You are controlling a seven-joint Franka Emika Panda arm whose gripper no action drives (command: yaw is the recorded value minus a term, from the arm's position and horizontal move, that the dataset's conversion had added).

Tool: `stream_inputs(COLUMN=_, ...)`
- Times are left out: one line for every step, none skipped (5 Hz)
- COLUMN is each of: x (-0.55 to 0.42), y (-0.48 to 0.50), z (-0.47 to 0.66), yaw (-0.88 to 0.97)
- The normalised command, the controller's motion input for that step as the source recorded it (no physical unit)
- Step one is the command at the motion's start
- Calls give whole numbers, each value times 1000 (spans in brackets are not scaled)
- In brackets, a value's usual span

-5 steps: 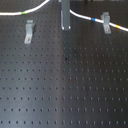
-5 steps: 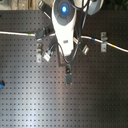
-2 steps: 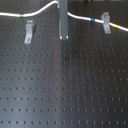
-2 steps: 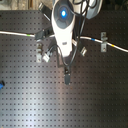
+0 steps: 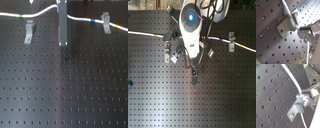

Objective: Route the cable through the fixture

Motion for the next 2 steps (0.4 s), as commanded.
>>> stream_inputs(x=-158, y=0, z=513, yaw=-86)
stream_inputs(x=-112, y=-14, z=71, yaw=-60)
